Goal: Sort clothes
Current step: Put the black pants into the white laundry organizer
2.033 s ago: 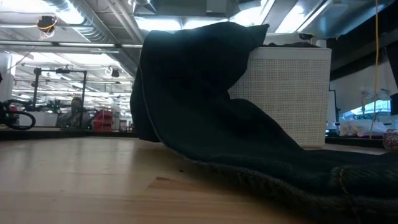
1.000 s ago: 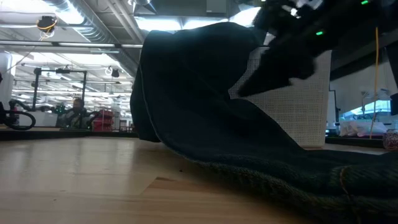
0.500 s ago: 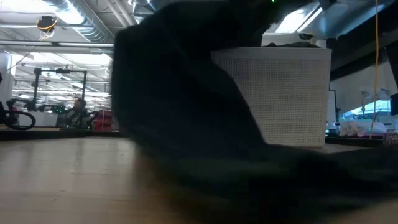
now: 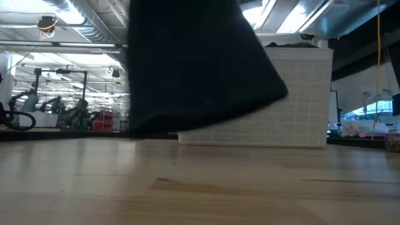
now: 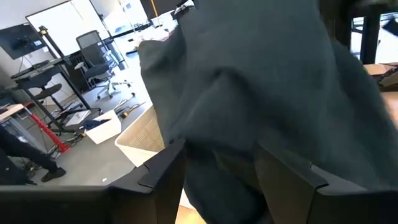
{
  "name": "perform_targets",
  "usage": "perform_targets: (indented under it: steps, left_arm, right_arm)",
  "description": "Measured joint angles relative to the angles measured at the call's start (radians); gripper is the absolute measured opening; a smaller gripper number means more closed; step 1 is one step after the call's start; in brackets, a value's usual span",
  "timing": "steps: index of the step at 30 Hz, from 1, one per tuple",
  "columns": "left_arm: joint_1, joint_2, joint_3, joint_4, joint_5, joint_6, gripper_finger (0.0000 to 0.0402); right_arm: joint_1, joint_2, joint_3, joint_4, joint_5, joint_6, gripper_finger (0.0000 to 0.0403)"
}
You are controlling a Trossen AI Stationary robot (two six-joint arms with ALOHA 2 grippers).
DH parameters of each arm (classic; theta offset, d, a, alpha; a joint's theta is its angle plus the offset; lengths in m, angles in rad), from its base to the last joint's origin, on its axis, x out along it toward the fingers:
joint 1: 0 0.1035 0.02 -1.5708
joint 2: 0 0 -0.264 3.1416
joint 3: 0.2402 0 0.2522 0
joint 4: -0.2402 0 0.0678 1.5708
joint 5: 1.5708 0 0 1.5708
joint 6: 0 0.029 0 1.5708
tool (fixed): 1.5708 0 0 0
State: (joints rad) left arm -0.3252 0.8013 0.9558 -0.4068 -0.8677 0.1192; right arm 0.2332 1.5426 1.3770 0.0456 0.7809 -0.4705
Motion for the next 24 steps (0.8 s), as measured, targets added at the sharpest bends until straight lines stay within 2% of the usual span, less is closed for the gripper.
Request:
perform_targets:
  steps: [3,10,14,20,24]
  left_arm:
    - [0.000,0.000,0.000,-0.001,0.000,-0.001,0.0182]
    - [0.000,0.000,0.000,-0.001,0.000,-0.003,0.0182]
    - [0.000,0.000,0.000,-0.002,0.000,-0.002,0.0182]
    - [0.000,0.000,0.000,-0.001,0.000,-0.001,0.0182]
    - [0.000,0.000,0.000,-0.001,0.000,0.003,0.0182]
  right_arm:
    - [-0.018,-0.043,0.068,-0.006,0.047,-0.106,0.0014]
    - [-0.133,-0.157,0.181,0.000,0.200,-0.327,0.0026]
    - [-0.219,-0.206,0.219,-0.003,0.202,-0.369,0.0012]
    - [-0.393,-0.249,0.235,-0.004,0.222,-0.429,0.0018]
    - [-0.514,-0.249,0.235,-0.105,0.244,-0.411,0.0020]
